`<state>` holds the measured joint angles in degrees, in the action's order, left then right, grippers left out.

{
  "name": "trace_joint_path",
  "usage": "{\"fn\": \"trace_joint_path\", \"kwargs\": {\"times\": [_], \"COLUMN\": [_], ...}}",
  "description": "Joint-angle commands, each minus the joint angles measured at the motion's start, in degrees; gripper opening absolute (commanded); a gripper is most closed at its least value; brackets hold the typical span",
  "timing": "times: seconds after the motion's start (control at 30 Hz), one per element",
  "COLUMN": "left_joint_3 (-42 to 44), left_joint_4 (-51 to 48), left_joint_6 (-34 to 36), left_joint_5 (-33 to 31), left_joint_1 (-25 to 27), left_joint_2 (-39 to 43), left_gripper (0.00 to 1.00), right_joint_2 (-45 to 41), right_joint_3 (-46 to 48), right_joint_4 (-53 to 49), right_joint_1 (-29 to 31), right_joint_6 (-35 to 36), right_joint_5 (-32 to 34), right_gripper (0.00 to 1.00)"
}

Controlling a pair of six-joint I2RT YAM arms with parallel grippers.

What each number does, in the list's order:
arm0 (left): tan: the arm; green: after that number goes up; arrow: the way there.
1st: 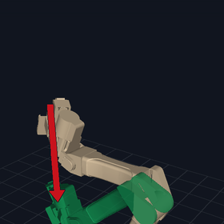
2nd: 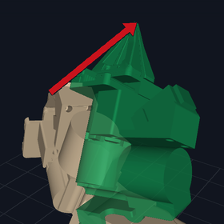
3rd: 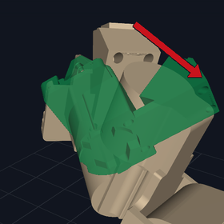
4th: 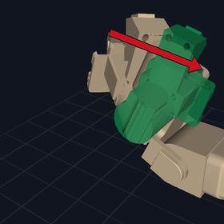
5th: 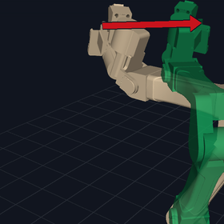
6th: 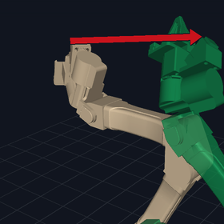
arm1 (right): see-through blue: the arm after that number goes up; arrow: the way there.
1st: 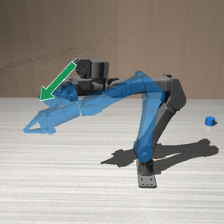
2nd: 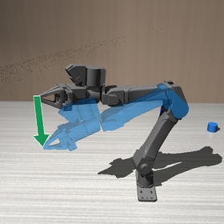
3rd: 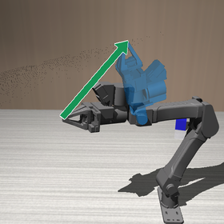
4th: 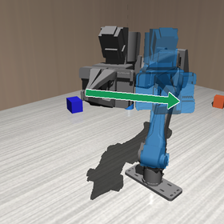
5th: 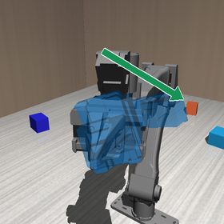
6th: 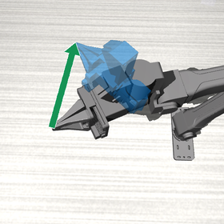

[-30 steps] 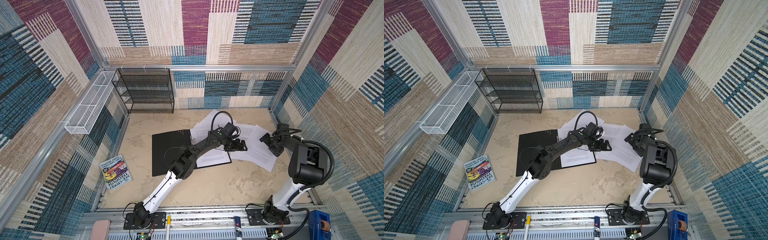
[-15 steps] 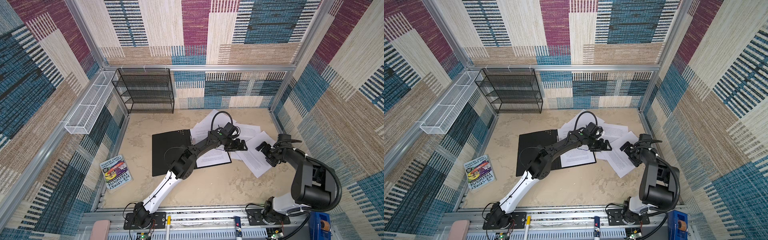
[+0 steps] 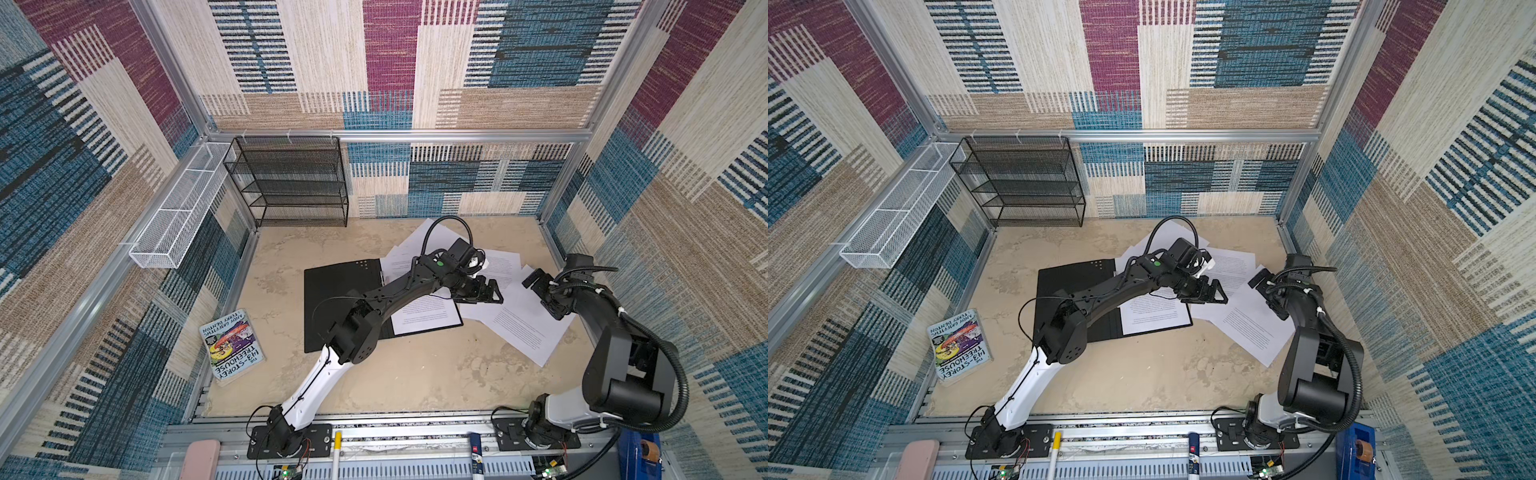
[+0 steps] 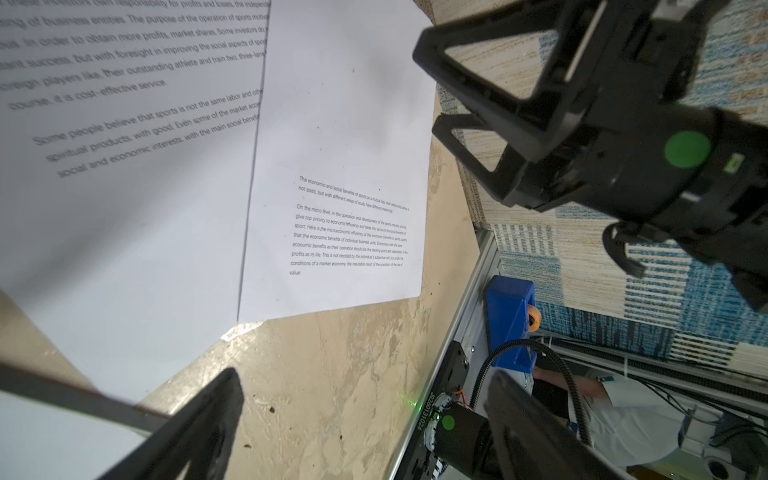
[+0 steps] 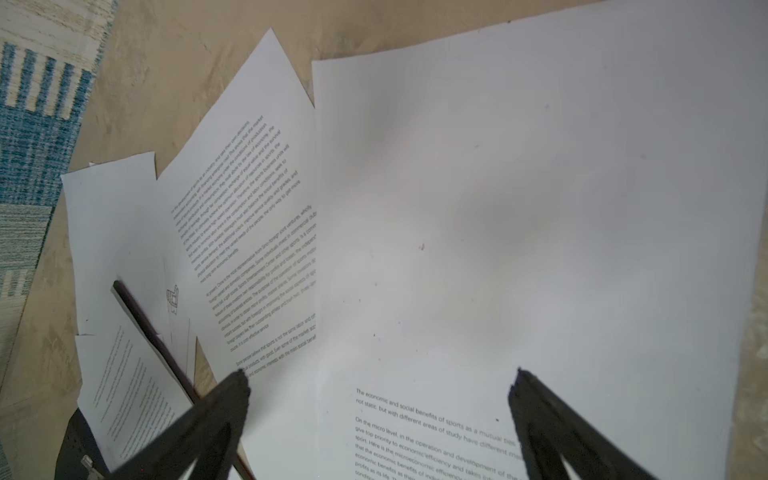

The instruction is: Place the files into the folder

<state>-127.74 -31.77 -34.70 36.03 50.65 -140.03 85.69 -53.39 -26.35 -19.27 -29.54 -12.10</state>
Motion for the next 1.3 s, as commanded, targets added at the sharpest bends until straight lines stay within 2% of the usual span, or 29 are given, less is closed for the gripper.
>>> {"fn": "trace_joint_path", "kwargs": {"times": [0.0, 0.23, 0.5, 0.73, 0.83, 1.13, 1.23, 1.27], "left_joint_3": [-0.60, 2.26, 2.15, 7.74, 10.37, 15.74, 16.19, 16.38], "left_joint_4": [0.71, 0.78, 0.94, 3.97, 5.71, 7.38, 6.77, 6.68], "left_joint_6": [0.38, 0.73, -1.12, -3.40, -4.56, -4.67, -3.82, -3.51], "left_joint_5": [2.54, 0.97, 1.17, -0.77, -0.68, -1.12, -1.16, -0.92], "left_joint_1": [-0.03, 0.08, -0.90, -3.11, -4.19, -6.40, -6.36, -6.36], "left_joint_2": [-1.21, -0.89, -2.59, 0.89, 2.84, 9.05, 10.11, 10.32], "left_gripper": [0.92, 0.92, 0.91, 0.91, 0.91, 0.91, 0.91, 0.91], "right_joint_2": [2.10, 4.38, -2.79, -7.58, -10.08, -10.00, -10.65, -11.68], "right_joint_3": [-0.47, 2.09, 11.36, 17.42, 20.10, 20.29, 18.83, 17.31], "right_joint_4": [2.31, 3.15, 4.95, 3.30, 2.50, -1.22, -3.21, -4.75], "right_joint_1": [0.47, 4.35, 8.39, 9.72, 10.88, 21.60, 22.78, 22.78], "right_joint_6": [-0.20, 0.16, -1.40, -1.83, -2.61, -2.79, -0.96, -0.62], "right_joint_5": [-2.16, -4.73, -9.35, -14.19, -14.15, -12.76, -14.23, -12.30], "right_gripper": [0.99, 0.98, 0.98, 0.99, 0.99, 0.99, 1.00, 1.00]}}
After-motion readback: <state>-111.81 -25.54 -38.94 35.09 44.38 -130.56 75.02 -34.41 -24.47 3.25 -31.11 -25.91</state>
